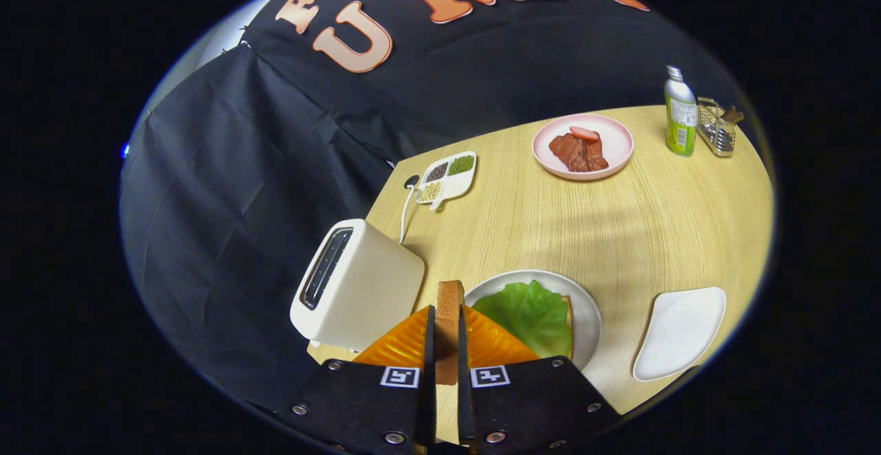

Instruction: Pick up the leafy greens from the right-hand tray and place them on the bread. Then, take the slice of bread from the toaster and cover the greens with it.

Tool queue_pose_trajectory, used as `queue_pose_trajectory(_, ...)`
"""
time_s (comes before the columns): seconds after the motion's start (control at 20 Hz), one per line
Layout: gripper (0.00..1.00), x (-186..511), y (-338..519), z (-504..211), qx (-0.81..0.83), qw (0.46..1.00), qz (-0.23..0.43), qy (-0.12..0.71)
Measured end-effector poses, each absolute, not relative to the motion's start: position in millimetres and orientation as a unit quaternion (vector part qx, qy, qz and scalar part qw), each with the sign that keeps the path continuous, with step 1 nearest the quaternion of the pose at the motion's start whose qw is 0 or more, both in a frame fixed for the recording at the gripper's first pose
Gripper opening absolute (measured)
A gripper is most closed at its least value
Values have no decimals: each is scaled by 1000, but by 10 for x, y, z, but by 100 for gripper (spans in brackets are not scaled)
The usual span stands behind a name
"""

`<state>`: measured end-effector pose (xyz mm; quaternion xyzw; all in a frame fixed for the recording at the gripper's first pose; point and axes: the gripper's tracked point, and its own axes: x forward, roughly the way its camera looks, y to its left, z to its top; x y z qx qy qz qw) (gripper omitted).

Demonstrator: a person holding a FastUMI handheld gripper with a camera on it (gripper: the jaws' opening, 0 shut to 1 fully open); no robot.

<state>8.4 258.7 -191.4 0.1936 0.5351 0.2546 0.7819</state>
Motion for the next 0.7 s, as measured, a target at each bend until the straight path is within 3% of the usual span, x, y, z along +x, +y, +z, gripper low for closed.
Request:
queue_pose_trajectory(0.3,13,44,2400,-2247,203,769,261,547)
queue_pose_trajectory(0.55,13,90,2181,-2441,175,792,239,534)
queue_pose_trajectory(0.7,19,119,2076,-2519,151,806,233,522)
